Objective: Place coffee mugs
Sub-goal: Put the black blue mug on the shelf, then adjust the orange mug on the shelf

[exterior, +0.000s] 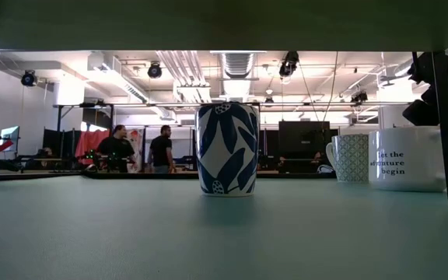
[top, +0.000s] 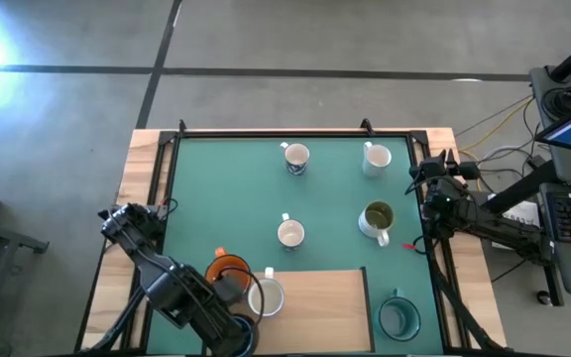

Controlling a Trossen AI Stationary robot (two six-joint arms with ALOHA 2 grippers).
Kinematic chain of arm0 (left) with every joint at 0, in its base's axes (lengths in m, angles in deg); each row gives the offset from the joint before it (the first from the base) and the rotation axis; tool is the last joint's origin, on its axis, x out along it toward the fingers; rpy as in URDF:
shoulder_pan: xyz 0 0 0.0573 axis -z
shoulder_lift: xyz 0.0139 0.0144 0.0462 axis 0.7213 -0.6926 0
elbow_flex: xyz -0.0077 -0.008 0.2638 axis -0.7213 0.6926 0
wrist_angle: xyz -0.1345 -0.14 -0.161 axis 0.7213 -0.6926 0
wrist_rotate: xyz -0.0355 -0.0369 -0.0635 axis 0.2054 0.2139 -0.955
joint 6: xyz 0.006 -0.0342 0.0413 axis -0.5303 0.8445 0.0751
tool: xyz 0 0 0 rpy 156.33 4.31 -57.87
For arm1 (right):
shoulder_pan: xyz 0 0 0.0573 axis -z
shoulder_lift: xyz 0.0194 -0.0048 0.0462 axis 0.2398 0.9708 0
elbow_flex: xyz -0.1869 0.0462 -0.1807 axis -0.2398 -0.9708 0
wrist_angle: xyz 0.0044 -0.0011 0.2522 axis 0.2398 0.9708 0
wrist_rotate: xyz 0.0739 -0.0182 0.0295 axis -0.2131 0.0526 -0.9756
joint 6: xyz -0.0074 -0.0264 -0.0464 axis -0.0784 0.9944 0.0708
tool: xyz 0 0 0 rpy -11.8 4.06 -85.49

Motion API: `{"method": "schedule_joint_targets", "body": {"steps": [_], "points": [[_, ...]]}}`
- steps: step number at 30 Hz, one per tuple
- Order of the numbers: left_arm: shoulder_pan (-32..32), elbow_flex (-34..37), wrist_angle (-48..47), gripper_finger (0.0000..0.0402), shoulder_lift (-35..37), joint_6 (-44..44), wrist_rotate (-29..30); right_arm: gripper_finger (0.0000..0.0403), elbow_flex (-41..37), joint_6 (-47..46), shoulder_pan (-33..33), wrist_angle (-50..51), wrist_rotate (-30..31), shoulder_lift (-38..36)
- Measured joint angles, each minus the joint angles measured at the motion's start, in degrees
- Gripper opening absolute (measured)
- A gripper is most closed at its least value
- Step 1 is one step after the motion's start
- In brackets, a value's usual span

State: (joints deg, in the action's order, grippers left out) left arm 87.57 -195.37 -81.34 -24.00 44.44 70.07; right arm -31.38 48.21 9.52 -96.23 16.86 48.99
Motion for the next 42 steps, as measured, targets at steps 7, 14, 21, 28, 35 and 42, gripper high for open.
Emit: {"method": "schedule_joint_targets", "body": {"steps": [7, 14, 21, 28, 35, 42], "points": [[0.0, 0.0, 0.0, 0.0079, 0.3, 0.0, 0.0, 0.0068, 0.0, 0.0, 0.0, 0.0, 0.0, 0.0], [-0.1, 0.0, 0.0, 0.0079, 2.0, 0.0, 1.8, 0.0068, 0.0, 0.0, 0.0, 0.0, 0.0, 0.0], [-0.3, 0.0, 0.0, 0.0079, 3.0, 0.0, 5.2, 0.0068, 0.0, 0.0, 0.0, 0.0, 0.0, 0.0], [-1.0, 0.0, 0.0, 0.0079, 3.8, -1.0, 10.8, 0.0068, 0.0, 0.0, 0.0, 0.0, 0.0, 0.0], [-2.6, 2.9, 0.0, 0.0079, 3.8, -4.5, 13.6, 0.0068, 0.0, 0.0, 0.0, 0.0, 0.0, 0.0], [-3.6, 5.6, 0.0, 0.0079, 3.9, -7.8, 13.7, 0.0068, 0.0, 0.0, 0.0, 0.0, 0.0, 0.0]]}}
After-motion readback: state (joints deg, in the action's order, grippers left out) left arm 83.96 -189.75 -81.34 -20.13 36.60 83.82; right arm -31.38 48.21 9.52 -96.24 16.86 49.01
